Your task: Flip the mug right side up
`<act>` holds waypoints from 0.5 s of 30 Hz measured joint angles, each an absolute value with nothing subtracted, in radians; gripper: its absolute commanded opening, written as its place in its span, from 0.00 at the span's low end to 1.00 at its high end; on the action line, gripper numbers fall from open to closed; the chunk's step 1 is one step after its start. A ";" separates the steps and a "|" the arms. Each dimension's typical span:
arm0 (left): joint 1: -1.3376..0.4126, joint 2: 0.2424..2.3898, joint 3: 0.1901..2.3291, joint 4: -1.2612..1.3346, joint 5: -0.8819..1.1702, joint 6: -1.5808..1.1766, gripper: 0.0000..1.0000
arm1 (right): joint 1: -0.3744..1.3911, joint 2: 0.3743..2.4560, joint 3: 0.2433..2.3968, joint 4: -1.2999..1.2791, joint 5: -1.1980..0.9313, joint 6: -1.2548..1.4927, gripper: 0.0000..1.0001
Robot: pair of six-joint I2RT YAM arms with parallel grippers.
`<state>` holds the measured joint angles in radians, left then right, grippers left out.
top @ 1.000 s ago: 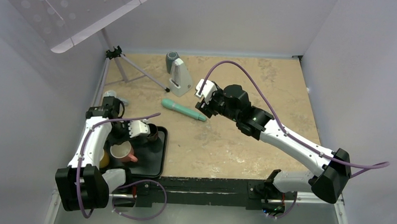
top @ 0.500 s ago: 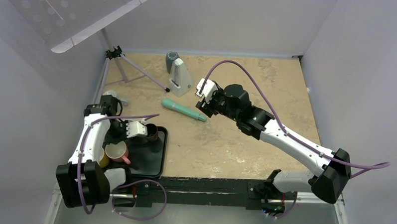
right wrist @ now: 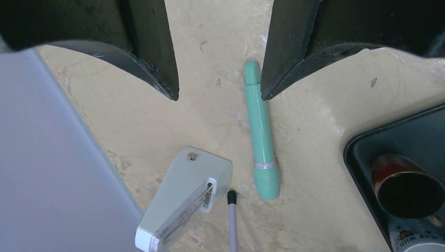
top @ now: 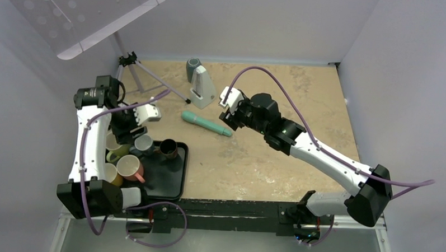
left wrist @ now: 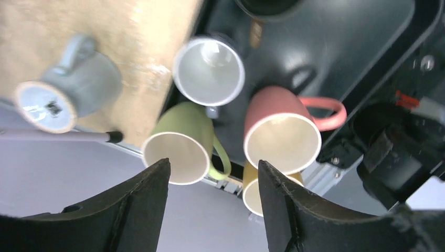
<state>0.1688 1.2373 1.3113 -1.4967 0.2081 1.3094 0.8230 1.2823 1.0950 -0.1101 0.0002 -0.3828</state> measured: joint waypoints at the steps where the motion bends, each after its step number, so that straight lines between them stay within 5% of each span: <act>1: 0.169 1.265 1.373 -1.510 0.233 1.264 0.66 | 0.822 1.288 1.097 -0.109 -0.002 -0.382 0.61; 9: 0.163 1.460 1.551 -1.276 0.241 0.926 0.66 | 0.817 1.307 1.108 -0.097 -0.019 -0.382 0.61; 15: 0.019 1.548 1.438 -1.092 0.120 1.072 0.67 | 0.817 1.325 1.125 -0.098 -0.022 -0.381 0.61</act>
